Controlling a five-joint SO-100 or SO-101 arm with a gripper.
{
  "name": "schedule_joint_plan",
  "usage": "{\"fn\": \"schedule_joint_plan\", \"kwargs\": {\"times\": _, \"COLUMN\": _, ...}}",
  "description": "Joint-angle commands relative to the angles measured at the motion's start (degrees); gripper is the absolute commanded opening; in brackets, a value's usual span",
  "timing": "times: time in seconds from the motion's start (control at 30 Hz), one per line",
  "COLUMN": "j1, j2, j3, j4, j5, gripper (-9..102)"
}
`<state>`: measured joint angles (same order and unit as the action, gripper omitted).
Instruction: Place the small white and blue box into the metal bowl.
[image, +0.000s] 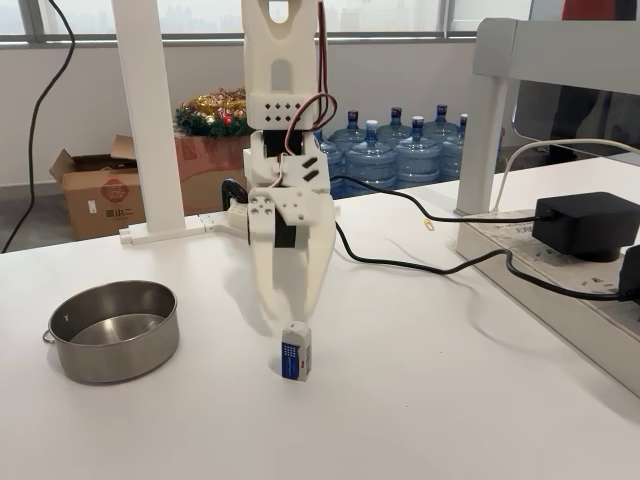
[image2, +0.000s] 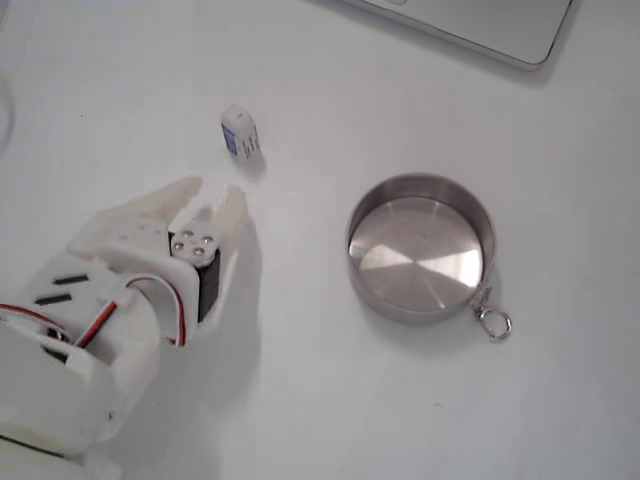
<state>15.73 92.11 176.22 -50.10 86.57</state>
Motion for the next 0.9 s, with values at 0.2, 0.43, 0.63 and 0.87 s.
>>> {"fn": "schedule_joint_plan", "kwargs": {"times": 0.2, "j1": -0.35, "j2": -4.31, "j3": -6.94, "j4": -1.05, "j5": 3.08, "gripper": 18}}
{"fn": "schedule_joint_plan", "kwargs": {"times": 0.43, "j1": -0.44, "j2": -8.7, "j3": -11.69, "j4": -1.05, "j5": 3.16, "gripper": 19}}
{"fn": "schedule_joint_plan", "kwargs": {"times": 0.63, "j1": -1.58, "j2": -11.95, "j3": -15.12, "j4": -1.05, "j5": 3.16, "gripper": 19}}
{"fn": "schedule_joint_plan", "kwargs": {"times": 0.87, "j1": -1.58, "j2": -14.85, "j3": -18.37, "j4": -1.14, "j5": 3.16, "gripper": 19}}
